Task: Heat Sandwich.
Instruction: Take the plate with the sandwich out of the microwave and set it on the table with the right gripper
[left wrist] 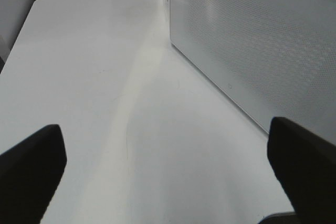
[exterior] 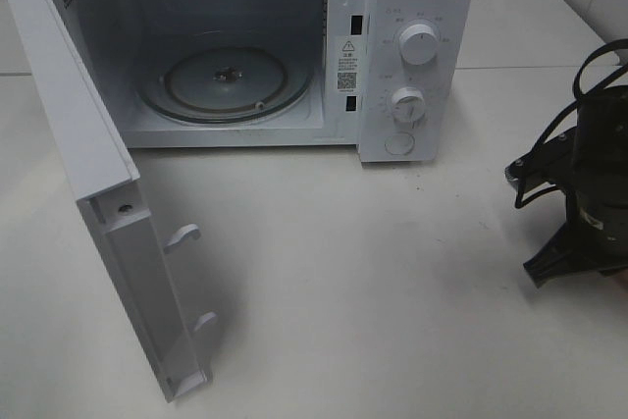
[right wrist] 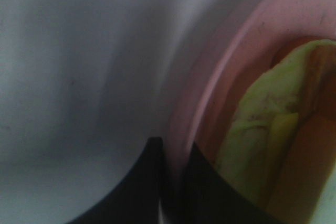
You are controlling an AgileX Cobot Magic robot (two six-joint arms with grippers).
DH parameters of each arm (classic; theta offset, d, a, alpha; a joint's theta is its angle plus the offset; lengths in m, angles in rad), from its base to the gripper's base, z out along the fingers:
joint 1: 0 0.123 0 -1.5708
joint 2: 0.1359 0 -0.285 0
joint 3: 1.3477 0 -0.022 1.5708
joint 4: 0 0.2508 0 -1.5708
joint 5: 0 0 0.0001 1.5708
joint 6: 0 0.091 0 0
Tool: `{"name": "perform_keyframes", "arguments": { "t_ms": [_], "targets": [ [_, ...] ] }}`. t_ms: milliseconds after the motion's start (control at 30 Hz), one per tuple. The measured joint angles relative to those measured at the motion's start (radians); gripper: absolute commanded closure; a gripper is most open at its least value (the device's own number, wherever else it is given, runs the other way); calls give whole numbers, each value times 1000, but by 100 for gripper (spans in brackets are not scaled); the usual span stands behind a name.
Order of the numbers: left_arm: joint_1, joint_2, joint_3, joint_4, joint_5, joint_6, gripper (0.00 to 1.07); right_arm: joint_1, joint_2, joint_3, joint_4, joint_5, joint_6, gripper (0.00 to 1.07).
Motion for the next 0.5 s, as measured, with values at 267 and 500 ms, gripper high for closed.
{"name": "perform_keyframes", "arguments": {
  "t_ms": [267, 500],
  "targets": [
    [0, 0, 0, 0, 0, 0, 3, 0, 38, -1, -25, -28, 9, 106],
    [0, 0, 0, 0, 0, 0, 3, 0, 54, -2, -41, -31, 10, 104]
  ]
}}
